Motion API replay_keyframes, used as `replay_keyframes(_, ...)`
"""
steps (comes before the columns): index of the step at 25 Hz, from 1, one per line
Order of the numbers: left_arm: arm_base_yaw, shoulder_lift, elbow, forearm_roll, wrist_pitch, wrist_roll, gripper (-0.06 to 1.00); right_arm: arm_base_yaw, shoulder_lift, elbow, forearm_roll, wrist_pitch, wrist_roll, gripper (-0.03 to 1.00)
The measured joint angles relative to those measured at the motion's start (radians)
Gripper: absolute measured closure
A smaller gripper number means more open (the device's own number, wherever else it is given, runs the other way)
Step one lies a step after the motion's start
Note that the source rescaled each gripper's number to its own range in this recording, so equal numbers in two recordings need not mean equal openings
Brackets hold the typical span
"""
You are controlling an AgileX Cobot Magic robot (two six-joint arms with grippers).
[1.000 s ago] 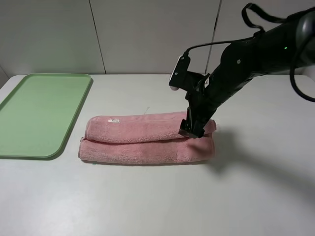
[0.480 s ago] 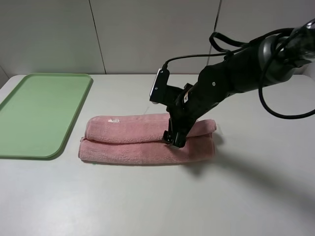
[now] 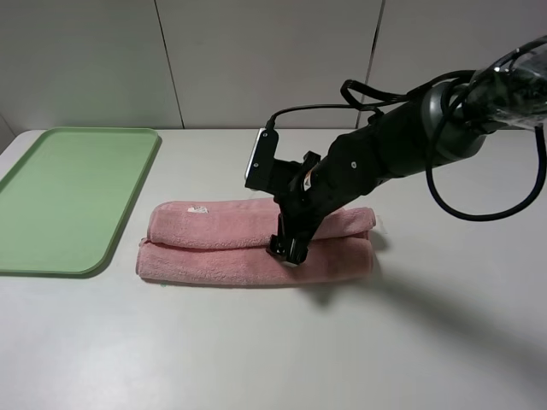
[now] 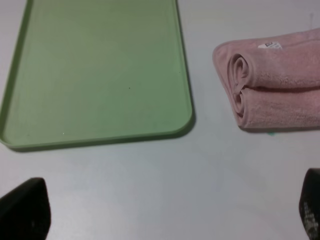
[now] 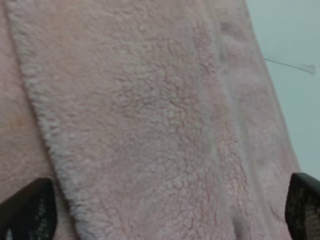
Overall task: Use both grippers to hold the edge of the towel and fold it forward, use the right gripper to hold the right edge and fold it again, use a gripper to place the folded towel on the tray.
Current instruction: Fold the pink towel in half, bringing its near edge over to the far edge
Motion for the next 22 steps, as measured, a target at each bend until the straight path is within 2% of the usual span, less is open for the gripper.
replay_keyframes(10,0.000,0.000,0.000,0.000,0.000,0.000,-0.05,0.000,0.051,0.000,-0.026,-0.070,0.000,-0.03)
replay_keyframes(22,0.000,0.000,0.000,-0.001,0.000,0.000,-0.05,0.000,0.054,-0.021,-0.042,-0.074,0.000,-0.03)
